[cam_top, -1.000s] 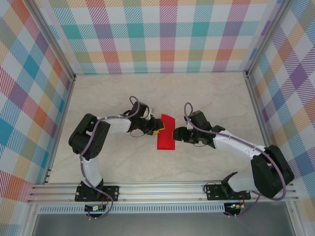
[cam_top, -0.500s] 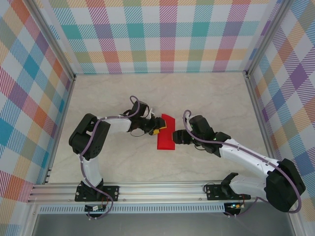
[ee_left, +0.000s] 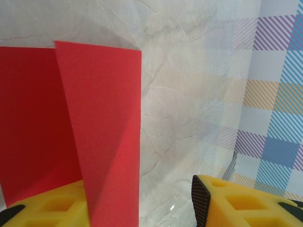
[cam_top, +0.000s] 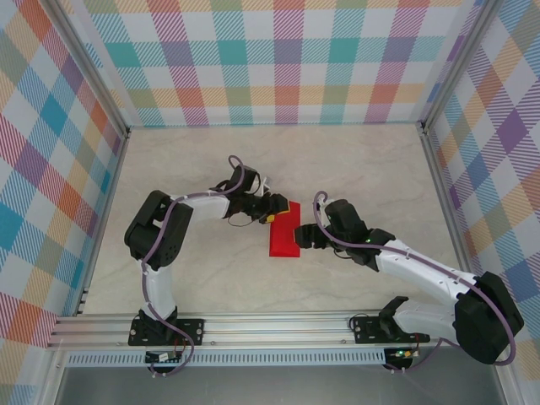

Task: Fold a paper plane with a square sheet of paper (pick it up from the middle)
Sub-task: Fold the triangle a second time at the center of the table.

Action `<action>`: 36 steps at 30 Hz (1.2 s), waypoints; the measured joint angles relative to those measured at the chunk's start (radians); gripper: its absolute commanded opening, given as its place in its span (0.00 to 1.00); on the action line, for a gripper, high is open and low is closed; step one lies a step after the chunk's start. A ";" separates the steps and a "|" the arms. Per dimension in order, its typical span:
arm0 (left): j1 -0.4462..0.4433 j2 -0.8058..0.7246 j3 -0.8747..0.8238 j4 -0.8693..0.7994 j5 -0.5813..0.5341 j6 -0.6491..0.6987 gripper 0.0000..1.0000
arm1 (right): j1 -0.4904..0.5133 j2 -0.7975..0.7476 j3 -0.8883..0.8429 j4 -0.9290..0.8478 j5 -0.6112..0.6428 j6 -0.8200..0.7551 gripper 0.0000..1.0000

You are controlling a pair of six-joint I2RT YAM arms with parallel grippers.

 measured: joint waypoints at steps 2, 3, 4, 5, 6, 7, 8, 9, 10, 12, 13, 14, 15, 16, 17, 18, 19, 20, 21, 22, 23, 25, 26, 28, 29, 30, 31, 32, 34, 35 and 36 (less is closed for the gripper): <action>-0.001 0.001 -0.006 0.003 0.000 -0.004 0.44 | 0.000 0.002 0.000 -0.002 -0.012 0.003 0.74; -0.002 0.001 -0.013 0.006 0.000 -0.006 0.43 | 0.002 0.006 0.000 0.000 -0.021 0.003 0.72; -0.002 0.001 -0.020 0.006 0.000 -0.009 0.42 | 0.008 0.011 0.000 0.002 -0.023 0.004 0.70; -0.002 0.001 -0.032 0.007 -0.001 -0.013 0.41 | 0.020 0.019 0.002 0.000 -0.022 0.003 0.69; -0.002 0.001 -0.045 0.007 -0.001 -0.018 0.40 | 0.040 0.033 0.008 -0.004 -0.016 0.002 0.68; -0.002 0.001 -0.055 0.008 -0.001 -0.024 0.39 | 0.061 0.049 0.018 -0.013 -0.004 0.002 0.66; -0.002 0.001 -0.067 0.008 -0.001 -0.028 0.36 | 0.090 0.071 0.033 -0.023 0.014 -0.001 0.66; -0.002 0.001 -0.077 0.009 -0.001 -0.033 0.34 | 0.122 0.096 0.051 -0.034 0.035 -0.004 0.65; -0.002 0.001 -0.085 0.010 0.000 -0.040 0.33 | 0.156 0.123 0.074 -0.047 0.062 -0.006 0.65; -0.003 0.001 -0.092 0.011 0.000 -0.047 0.32 | 0.213 0.169 0.111 -0.061 0.110 -0.014 0.65; -0.003 0.001 -0.093 0.012 0.000 -0.050 0.32 | 0.240 0.192 0.131 -0.070 0.136 -0.020 0.65; -0.004 0.001 -0.094 0.014 0.000 -0.051 0.31 | 0.262 0.211 0.147 -0.075 0.159 -0.025 0.65; -0.004 0.000 -0.095 0.016 0.000 -0.054 0.31 | 0.287 0.232 0.164 -0.081 0.186 -0.028 0.66; -0.004 -0.001 -0.095 0.017 0.000 -0.054 0.30 | 0.312 0.254 0.182 -0.090 0.216 -0.032 0.67; -0.004 -0.001 -0.095 0.021 0.001 -0.055 0.29 | 0.329 0.271 0.195 -0.096 0.238 -0.035 0.67; -0.004 -0.002 -0.095 0.024 0.003 -0.055 0.28 | 0.348 0.293 0.211 -0.101 0.265 -0.039 0.68; -0.004 -0.003 -0.095 0.028 0.006 -0.055 0.27 | 0.362 0.312 0.224 -0.108 0.285 -0.044 0.69; -0.004 -0.004 -0.095 0.030 0.008 -0.055 0.26 | 0.372 0.325 0.232 -0.112 0.298 -0.047 0.70; -0.004 -0.006 -0.095 0.030 0.010 -0.056 0.25 | 0.383 0.340 0.240 -0.116 0.314 -0.051 0.71; -0.004 -0.008 -0.095 0.030 0.014 -0.057 0.23 | 0.390 0.352 0.245 -0.121 0.324 -0.051 0.71; -0.004 -0.008 -0.095 0.030 0.016 -0.058 0.22 | 0.396 0.360 0.248 -0.123 0.331 -0.052 0.71; -0.004 -0.010 -0.095 0.030 0.019 -0.058 0.20 | 0.409 0.381 0.257 -0.135 0.351 -0.054 0.72; -0.004 -0.010 -0.095 0.030 0.023 -0.058 0.19 | 0.413 0.391 0.263 -0.139 0.358 -0.055 0.73; -0.006 -0.010 -0.095 0.033 0.026 -0.063 0.18 | 0.425 0.415 0.282 -0.151 0.377 -0.057 0.73; -0.007 -0.010 -0.095 0.035 0.027 -0.065 0.17 | 0.431 0.428 0.293 -0.154 0.384 -0.058 0.74; -0.008 -0.010 -0.095 0.037 0.031 -0.068 0.16 | 0.438 0.442 0.304 -0.156 0.393 -0.058 0.75; -0.009 -0.010 -0.095 0.039 0.033 -0.071 0.16 | 0.444 0.454 0.314 -0.158 0.401 -0.058 0.75; -0.009 -0.010 -0.095 0.040 0.034 -0.073 0.16 | 0.448 0.463 0.320 -0.158 0.409 -0.058 0.75; -0.009 -0.010 -0.095 0.045 0.037 -0.077 0.16 | 0.456 0.480 0.332 -0.164 0.425 -0.058 0.75; -0.009 -0.010 -0.095 0.049 0.040 -0.077 0.16 | 0.459 0.486 0.335 -0.166 0.433 -0.057 0.75; -0.010 -0.011 -0.095 0.051 0.042 -0.077 0.16 | 0.461 0.494 0.340 -0.170 0.442 -0.058 0.75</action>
